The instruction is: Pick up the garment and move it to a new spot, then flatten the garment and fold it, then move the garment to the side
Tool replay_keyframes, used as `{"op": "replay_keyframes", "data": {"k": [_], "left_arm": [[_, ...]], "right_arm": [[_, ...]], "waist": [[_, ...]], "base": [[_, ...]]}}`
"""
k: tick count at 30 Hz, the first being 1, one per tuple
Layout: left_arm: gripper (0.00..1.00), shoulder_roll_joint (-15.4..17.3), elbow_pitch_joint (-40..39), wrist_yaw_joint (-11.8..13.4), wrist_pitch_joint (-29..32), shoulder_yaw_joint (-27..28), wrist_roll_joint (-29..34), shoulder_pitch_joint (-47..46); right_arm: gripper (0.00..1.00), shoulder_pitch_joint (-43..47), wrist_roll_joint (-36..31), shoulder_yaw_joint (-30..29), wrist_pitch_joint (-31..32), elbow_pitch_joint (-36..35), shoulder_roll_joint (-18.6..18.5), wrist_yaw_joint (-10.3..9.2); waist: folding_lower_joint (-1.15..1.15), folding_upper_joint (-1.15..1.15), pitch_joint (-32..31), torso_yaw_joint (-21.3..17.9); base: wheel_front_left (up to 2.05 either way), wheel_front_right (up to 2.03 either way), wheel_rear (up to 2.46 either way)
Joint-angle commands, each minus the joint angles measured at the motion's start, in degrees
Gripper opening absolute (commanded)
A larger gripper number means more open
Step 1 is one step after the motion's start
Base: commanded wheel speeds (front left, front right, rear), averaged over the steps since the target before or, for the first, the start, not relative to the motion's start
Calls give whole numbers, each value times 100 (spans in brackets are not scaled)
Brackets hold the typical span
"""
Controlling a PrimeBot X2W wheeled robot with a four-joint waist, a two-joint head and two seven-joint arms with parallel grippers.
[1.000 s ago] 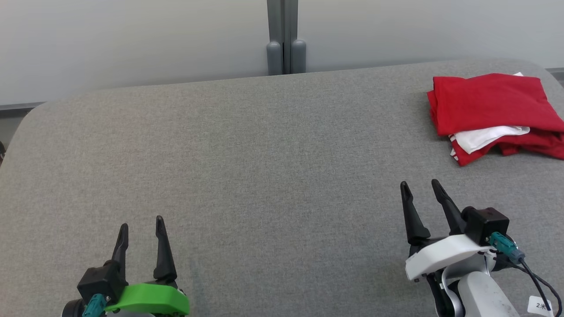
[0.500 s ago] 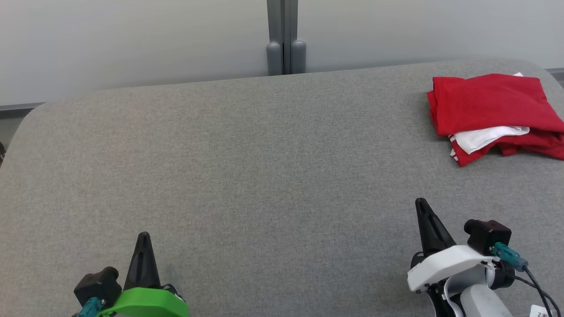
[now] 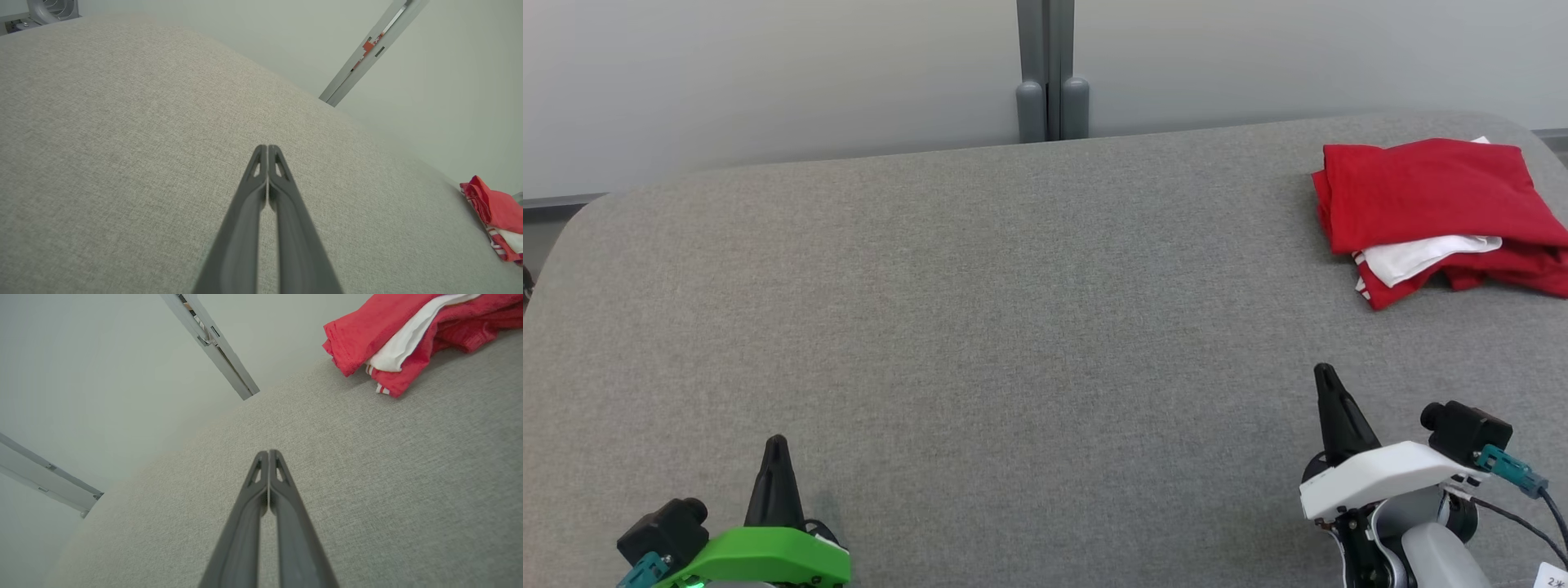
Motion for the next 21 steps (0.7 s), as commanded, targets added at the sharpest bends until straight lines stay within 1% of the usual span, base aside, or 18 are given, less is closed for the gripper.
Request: {"op": "replay_keyframes", "data": {"k": [1,21], "left_arm": [[0,14,-78,-50,46,53,-221,-180],[0,20,-68,-269,476,289,-1701,-330]], "right_arm": [[0,-60,233,-50,54,-121,-17,-1],[0,-33,1784,-273,482,-271,-23,-3]], "waist": [[0,0,-3,0],[0,0,-40,-9]], "base": [[0,0,0],[0,0,0]]}}
